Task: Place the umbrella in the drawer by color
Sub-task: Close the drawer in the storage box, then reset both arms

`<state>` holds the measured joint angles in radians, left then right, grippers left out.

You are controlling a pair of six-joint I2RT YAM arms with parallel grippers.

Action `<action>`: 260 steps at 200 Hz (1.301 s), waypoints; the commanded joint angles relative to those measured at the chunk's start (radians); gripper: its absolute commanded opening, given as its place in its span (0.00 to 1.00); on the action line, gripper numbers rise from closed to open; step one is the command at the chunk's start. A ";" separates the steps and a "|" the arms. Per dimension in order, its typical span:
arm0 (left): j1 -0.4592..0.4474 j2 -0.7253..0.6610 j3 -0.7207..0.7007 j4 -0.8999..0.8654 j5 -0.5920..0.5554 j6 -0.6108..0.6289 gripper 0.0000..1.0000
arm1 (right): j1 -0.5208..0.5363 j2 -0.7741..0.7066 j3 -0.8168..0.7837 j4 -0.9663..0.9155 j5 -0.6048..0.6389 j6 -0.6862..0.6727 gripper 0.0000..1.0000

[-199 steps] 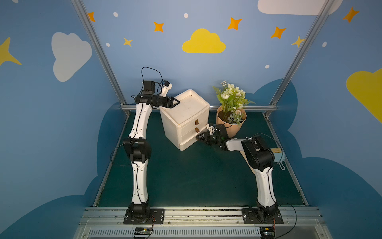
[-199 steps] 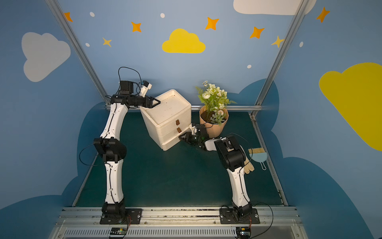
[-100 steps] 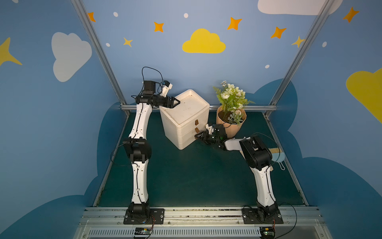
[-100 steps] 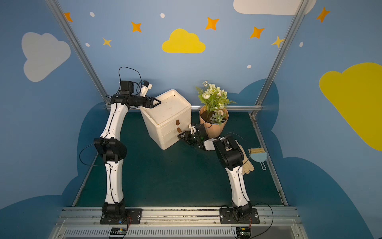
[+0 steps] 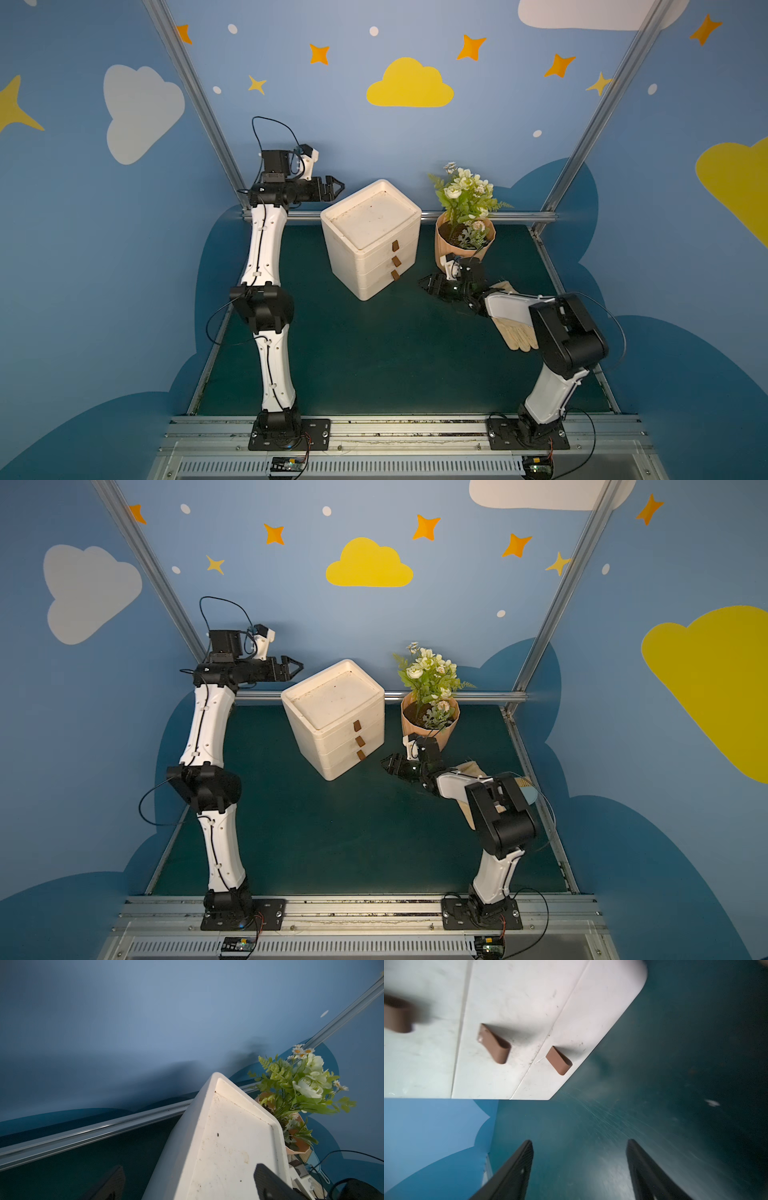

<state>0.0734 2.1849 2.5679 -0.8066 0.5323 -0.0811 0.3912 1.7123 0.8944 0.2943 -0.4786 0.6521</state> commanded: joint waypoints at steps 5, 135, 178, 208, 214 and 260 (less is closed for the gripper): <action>0.006 -0.206 -0.180 0.011 -0.079 -0.010 1.00 | -0.053 -0.213 -0.053 -0.259 0.100 -0.176 0.76; -0.014 -1.359 -1.819 0.688 -0.463 -0.225 1.00 | -0.321 -0.806 -0.209 -0.435 0.575 -0.433 0.98; -0.028 -1.471 -2.050 0.819 -0.675 -0.182 1.00 | -0.410 -0.661 -0.453 -0.043 0.605 -0.459 0.98; -0.031 -1.459 -2.136 0.946 -0.730 -0.151 1.00 | -0.416 -0.515 -0.475 0.123 0.572 -0.577 0.98; -0.031 -1.447 -2.144 0.961 -0.739 -0.141 1.00 | -0.416 -0.491 -0.475 0.152 0.551 -0.595 0.98; -0.047 -1.290 -2.207 1.116 -0.770 -0.103 1.00 | -0.412 -0.323 -0.540 0.447 0.403 -0.649 0.98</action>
<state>0.0360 0.8310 0.3943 0.1600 -0.2043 -0.2264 -0.0208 1.3136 0.4015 0.4862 0.0166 0.0639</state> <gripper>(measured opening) 0.998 0.982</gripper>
